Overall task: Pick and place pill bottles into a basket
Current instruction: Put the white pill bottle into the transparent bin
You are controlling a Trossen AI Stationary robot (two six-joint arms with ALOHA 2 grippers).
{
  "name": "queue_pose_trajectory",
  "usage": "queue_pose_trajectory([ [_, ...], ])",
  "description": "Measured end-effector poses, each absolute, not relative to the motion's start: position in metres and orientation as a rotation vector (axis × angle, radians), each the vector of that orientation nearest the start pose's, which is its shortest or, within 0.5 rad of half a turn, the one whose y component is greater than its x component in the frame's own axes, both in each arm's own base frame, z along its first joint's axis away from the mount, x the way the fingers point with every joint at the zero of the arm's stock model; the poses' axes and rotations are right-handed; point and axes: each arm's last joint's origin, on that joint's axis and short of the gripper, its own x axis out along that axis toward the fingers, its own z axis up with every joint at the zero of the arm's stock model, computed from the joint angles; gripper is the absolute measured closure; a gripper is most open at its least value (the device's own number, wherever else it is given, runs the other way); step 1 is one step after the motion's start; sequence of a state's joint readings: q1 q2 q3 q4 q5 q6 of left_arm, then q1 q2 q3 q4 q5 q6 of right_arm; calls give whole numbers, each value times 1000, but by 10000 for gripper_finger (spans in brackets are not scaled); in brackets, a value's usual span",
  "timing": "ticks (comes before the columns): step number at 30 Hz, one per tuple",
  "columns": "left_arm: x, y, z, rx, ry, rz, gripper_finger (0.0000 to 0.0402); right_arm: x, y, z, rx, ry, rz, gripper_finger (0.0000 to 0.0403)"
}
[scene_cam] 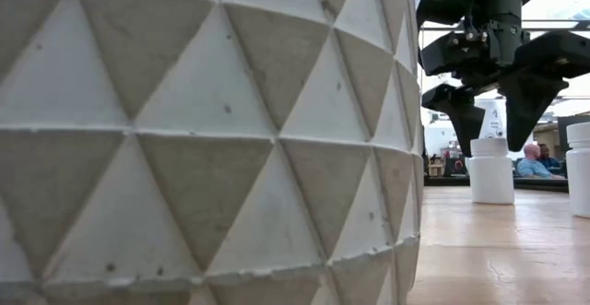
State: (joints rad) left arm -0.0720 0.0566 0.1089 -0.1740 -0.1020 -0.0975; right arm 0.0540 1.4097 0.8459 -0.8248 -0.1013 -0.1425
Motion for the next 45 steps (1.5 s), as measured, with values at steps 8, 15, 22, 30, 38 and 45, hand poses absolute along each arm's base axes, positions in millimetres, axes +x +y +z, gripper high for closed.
queue_pose_trajectory([
  [8,94,-4,179,-87,119,36,295,234,16,189,-86,1372,228,138],
  [15,94,-4,179,-87,119,36,295,234,16,189,-86,1372,228,169],
  [22,94,-4,179,-87,119,36,295,234,16,189,-86,1372,228,216],
  [30,94,-4,179,-87,119,36,295,234,16,189,-98,1370,238,255],
  [38,94,-4,179,-87,119,36,295,234,15,189,-94,1378,234,255],
  [45,94,-4,179,-87,120,36,295,237,15,203,-76,1390,216,255],
])
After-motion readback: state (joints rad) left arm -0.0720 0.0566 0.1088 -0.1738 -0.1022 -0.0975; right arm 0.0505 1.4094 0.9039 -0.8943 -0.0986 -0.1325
